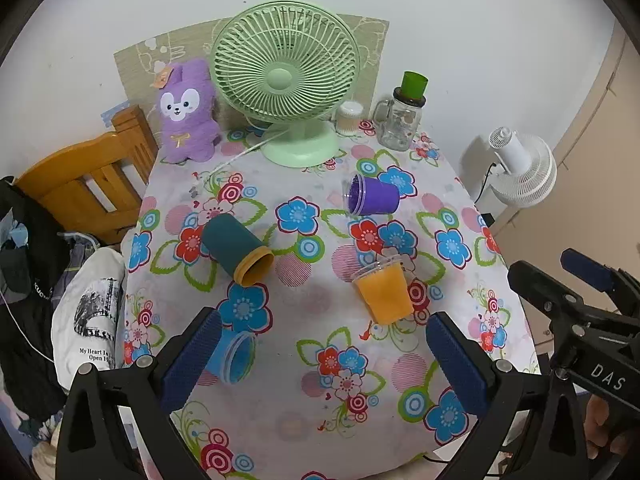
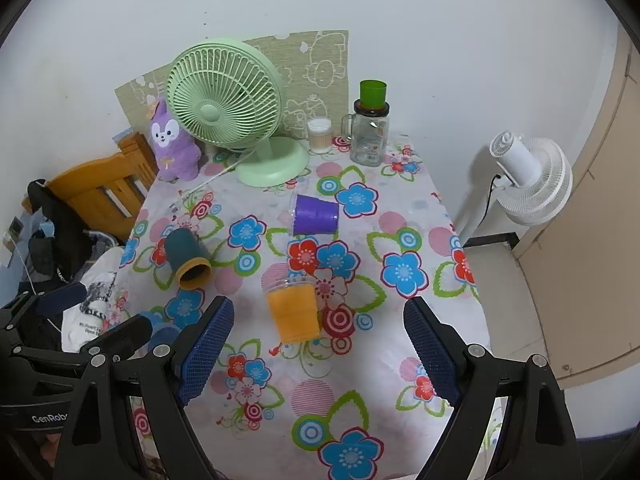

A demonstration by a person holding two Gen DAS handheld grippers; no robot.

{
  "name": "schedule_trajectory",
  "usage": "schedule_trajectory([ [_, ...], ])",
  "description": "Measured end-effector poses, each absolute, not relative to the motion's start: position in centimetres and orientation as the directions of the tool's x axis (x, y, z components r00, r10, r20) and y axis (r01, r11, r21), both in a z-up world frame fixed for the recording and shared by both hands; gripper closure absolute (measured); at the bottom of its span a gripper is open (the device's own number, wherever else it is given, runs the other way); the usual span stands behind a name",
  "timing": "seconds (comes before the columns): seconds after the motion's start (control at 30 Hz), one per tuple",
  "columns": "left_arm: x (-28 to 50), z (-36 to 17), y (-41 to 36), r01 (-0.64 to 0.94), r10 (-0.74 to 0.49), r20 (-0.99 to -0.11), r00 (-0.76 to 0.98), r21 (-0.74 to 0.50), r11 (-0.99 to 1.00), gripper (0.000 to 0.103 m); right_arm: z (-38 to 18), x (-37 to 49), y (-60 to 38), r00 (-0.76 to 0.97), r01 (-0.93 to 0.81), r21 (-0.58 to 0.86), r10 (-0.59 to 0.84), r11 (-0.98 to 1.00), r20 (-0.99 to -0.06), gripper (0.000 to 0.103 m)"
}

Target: Flip cup upside down

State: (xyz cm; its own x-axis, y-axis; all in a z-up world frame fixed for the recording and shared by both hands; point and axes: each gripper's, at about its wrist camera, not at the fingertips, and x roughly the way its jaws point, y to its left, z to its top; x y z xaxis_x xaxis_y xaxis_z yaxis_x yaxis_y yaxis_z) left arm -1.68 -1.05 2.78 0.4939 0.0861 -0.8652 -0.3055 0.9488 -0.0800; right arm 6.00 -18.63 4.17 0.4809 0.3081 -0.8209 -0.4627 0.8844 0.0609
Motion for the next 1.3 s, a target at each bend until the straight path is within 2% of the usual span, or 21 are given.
schedule_trajectory([
  [0.43, 1.5, 1.5, -0.5, -0.336, 0.062, -0.886, 0.459, -0.109, 0.936, 0.000, 3.5, 10.3, -18.4, 0.445, -0.514, 0.055, 0.321, 0.856, -0.836, 0.014],
  [0.53, 2.9, 1.0, -0.7, -0.345, 0.093, -0.894, 0.439, -0.072, 0.936, 0.000, 3.1, 11.8, -18.5, 0.440, -0.520, 0.055, 0.322, 0.853, -0.838, 0.014],
  [1.3, 13.0, -4.8, -2.4, -0.420, 0.087, -0.931, 0.353, -0.075, 0.905, 0.000, -3.6, 23.2, -17.2, 0.310, -0.557, 0.152, 0.374, 0.817, -0.874, 0.014],
])
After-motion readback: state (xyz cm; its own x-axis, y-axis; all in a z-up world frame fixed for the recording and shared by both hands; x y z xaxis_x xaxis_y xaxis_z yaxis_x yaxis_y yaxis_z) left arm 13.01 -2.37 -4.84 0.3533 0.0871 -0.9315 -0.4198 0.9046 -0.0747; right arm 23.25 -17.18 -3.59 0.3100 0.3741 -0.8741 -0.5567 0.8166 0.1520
